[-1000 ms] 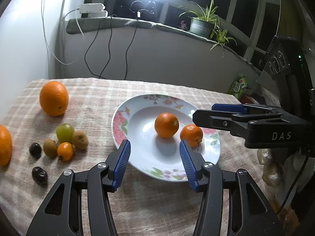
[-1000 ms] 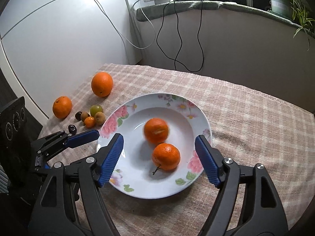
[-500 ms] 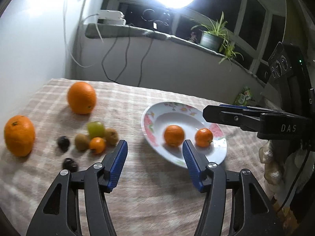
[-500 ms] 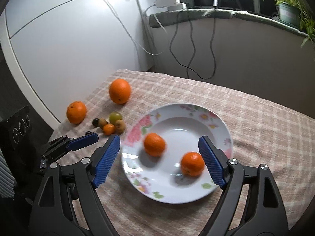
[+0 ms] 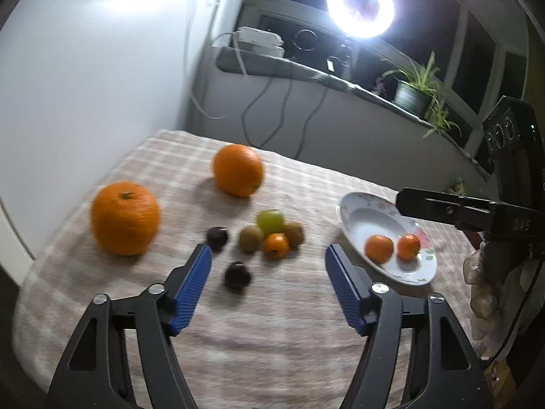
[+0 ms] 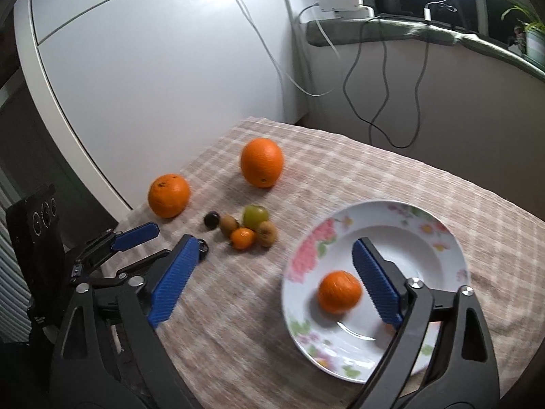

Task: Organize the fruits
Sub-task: 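Move both tools to the large orange beside the fruit cluster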

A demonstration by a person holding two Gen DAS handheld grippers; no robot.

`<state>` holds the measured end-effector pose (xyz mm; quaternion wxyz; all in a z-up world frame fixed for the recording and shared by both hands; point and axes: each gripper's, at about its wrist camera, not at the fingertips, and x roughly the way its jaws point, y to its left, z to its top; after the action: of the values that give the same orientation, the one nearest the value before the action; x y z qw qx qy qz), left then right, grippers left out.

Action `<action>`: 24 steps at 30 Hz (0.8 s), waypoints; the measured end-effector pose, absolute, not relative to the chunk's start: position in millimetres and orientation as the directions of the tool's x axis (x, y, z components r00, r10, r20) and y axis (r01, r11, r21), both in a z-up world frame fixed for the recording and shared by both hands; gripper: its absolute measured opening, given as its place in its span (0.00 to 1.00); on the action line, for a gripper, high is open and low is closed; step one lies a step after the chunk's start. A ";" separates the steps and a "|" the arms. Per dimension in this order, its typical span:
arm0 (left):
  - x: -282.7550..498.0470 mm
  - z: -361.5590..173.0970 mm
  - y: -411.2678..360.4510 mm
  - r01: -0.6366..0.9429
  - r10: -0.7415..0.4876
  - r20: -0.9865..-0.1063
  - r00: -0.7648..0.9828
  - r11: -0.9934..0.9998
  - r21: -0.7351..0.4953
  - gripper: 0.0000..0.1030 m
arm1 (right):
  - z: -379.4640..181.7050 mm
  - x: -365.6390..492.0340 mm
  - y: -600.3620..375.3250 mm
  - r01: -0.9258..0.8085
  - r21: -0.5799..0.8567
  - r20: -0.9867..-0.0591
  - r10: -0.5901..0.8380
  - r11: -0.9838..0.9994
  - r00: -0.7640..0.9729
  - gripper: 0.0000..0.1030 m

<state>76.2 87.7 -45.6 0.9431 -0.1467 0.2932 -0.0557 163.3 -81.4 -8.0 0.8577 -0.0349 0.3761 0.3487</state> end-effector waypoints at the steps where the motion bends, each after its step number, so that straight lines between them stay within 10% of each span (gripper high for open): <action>1: 74.5 -46.2 93.9 0.003 -0.180 -0.535 0.825 0.949 -0.314 0.75 | -7.4 163.1 -78.3 -0.628 0.205 -0.669 0.576 0.751 0.470 0.94; 24: 88.4 -78.6 186.9 -0.176 -0.089 -0.574 0.814 0.905 -0.388 0.78 | -28.2 187.9 76.1 -0.736 0.358 -0.704 0.684 0.575 0.191 0.99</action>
<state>88.4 186.9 -78.6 0.9272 -0.2171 0.3042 0.0234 187.9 76.1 -28.2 0.7712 -0.0295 0.4389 0.4601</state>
